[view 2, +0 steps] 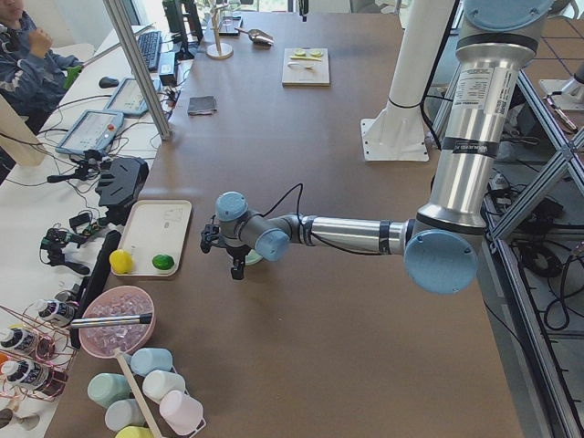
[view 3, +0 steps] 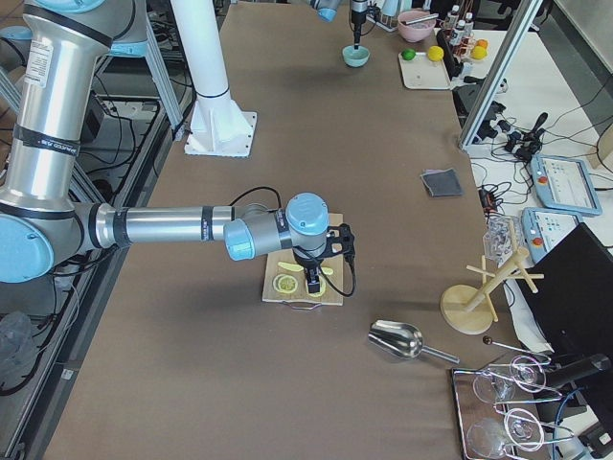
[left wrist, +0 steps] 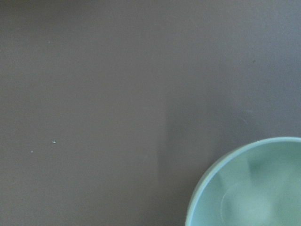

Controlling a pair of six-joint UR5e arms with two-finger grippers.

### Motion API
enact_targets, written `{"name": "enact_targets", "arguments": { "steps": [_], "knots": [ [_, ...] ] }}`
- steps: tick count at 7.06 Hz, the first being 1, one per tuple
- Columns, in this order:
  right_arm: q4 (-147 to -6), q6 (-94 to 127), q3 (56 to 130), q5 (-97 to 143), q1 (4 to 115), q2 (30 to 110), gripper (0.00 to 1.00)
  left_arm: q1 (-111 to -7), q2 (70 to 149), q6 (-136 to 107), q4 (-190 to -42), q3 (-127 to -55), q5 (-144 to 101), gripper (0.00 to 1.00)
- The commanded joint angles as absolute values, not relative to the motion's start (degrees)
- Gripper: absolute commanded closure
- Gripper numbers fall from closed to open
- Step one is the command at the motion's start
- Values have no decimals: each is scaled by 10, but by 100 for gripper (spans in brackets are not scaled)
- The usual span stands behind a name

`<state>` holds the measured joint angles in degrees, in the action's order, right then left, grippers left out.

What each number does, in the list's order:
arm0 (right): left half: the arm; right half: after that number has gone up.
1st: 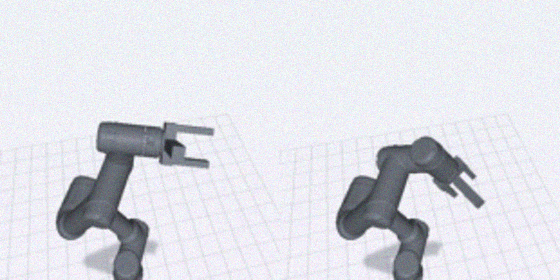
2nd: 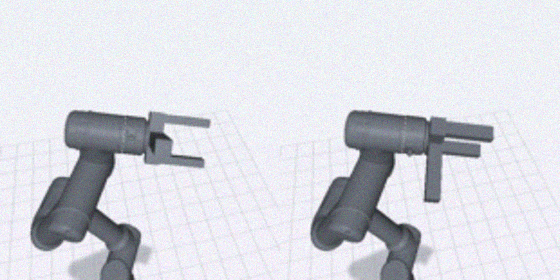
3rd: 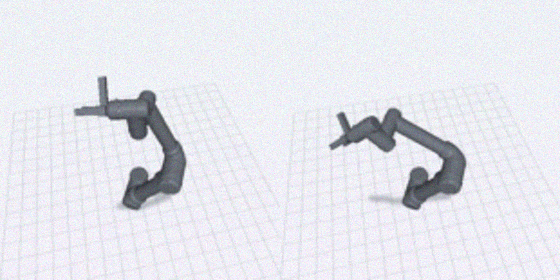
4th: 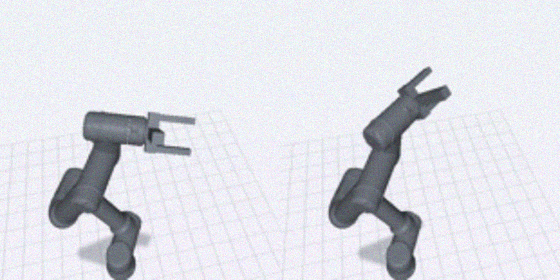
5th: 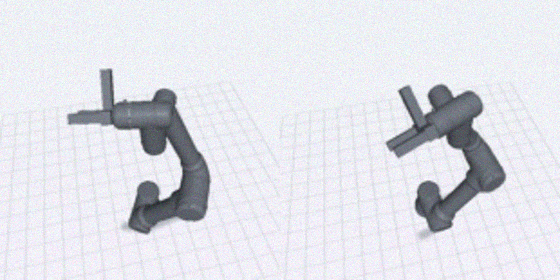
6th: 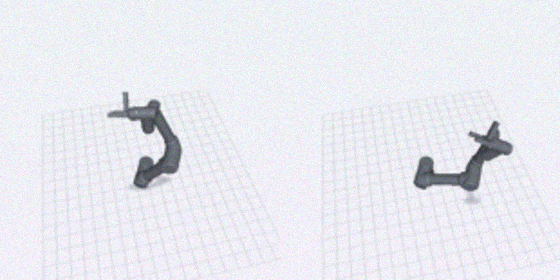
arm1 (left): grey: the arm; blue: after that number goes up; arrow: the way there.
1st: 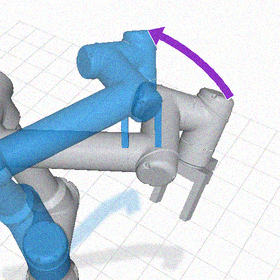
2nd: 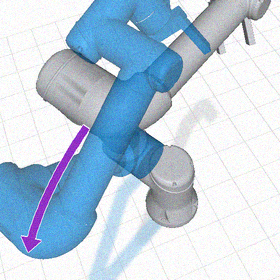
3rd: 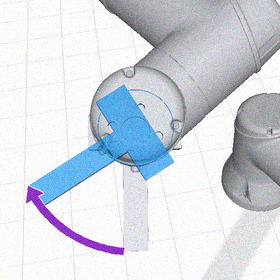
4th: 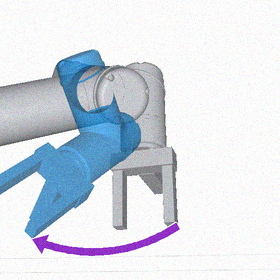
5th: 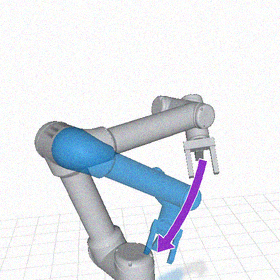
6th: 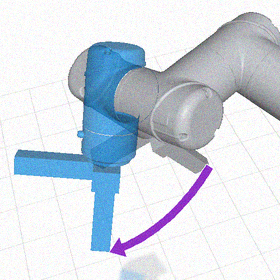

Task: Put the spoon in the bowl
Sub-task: 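Lower the left gripper to the rim of the pale green bowl and grasp it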

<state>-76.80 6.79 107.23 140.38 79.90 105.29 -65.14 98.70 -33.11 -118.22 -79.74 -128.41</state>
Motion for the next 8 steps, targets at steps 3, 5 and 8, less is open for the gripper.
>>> {"name": "enact_targets", "arguments": {
  "steps": [3,5,8],
  "knots": [
    [-768,69,1072,1404,799,1054,0,-650,988,-337,-1195,-798,-1288,65],
    [-768,69,1072,1403,799,1054,0,-650,988,-364,-1197,-802,-1297,90],
    [-768,120,1094,1402,798,1042,1,-650,984,-395,-1234,-826,-1356,100]
  ]
}}
